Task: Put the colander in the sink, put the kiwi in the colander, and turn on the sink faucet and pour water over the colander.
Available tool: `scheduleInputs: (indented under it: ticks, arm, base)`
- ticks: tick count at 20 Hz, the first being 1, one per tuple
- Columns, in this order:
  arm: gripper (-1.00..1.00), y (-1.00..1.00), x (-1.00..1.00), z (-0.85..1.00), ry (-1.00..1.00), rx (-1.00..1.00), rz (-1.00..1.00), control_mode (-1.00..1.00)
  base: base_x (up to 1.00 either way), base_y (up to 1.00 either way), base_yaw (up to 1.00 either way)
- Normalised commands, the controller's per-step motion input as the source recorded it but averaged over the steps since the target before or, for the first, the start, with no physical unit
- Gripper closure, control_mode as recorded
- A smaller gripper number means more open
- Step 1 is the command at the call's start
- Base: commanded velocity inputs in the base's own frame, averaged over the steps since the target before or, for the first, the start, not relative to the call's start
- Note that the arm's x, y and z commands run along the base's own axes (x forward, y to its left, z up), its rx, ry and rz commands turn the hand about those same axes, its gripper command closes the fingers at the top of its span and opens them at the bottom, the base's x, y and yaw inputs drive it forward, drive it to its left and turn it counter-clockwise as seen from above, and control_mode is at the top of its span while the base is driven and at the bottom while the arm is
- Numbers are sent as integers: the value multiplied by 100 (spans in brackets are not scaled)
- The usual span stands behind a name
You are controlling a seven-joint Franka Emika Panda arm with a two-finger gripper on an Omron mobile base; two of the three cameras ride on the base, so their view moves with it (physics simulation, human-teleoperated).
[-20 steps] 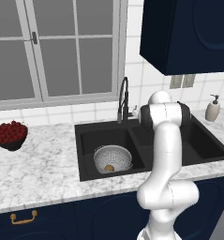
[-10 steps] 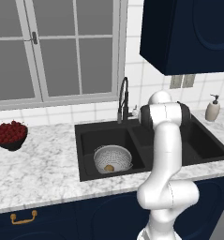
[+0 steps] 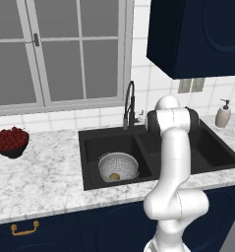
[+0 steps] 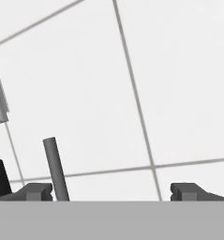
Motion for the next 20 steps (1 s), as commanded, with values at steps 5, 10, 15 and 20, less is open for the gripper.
scheduleInputs:
  ticks: [5, 10, 15, 20]
  arm:
    - [-100, 5, 6, 0, 0, 0, 0, -100]
    - [-100, 1, 11, 0, 0, 0, 0, -100]
    - [-100, -11, 0, 0, 0, 0, 0, -100]
    - [-100, -70, -4, 0, 0, 0, 0, -100]
  base:
    - [0, 0, 0]
    - [0, 0, 0]
    - [0, 0, 0]
    - [0, 0, 0]
